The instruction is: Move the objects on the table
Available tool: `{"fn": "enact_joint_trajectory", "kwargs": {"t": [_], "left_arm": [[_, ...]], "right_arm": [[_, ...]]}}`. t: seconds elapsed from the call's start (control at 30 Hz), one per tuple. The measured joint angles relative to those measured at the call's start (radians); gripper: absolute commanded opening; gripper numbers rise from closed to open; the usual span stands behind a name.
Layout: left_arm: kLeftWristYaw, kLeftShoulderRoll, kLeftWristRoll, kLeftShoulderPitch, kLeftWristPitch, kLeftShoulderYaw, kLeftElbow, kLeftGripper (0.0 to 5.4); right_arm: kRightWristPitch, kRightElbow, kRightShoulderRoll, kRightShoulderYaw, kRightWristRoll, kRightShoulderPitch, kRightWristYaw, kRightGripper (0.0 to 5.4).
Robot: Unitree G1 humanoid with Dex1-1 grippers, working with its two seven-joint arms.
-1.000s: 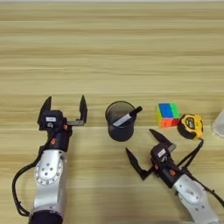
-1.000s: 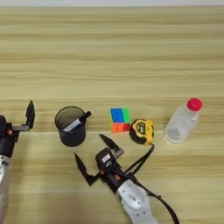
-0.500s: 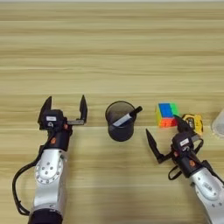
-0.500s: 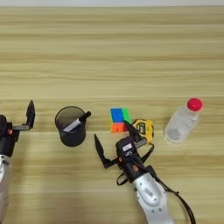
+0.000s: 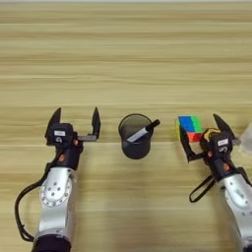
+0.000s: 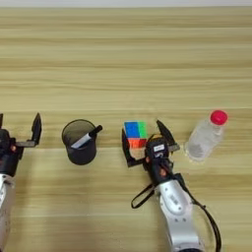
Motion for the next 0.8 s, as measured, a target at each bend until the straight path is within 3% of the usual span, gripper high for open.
{"fn": "enact_joint_trajectory", "kwargs": {"t": [0.27,0.5,0.8], "left_arm": [[-0.026,0.001,-0.006,0.000,-0.008,-0.010,0.000,5.40],[-0.170,0.018,-0.099,0.044,-0.008,-0.048,-0.063,5.40],[-0.289,0.051,-0.114,0.104,0.032,-0.128,-0.124,5.40]], "right_arm": [[-0.003,0.032,0.023,-0.003,0.003,-0.043,0.000,5.34],[-0.007,0.049,0.022,-0.008,0.003,-0.043,0.001,5.34],[-0.009,0.051,0.018,-0.013,0.003,-0.044,0.001,5.34]]}}
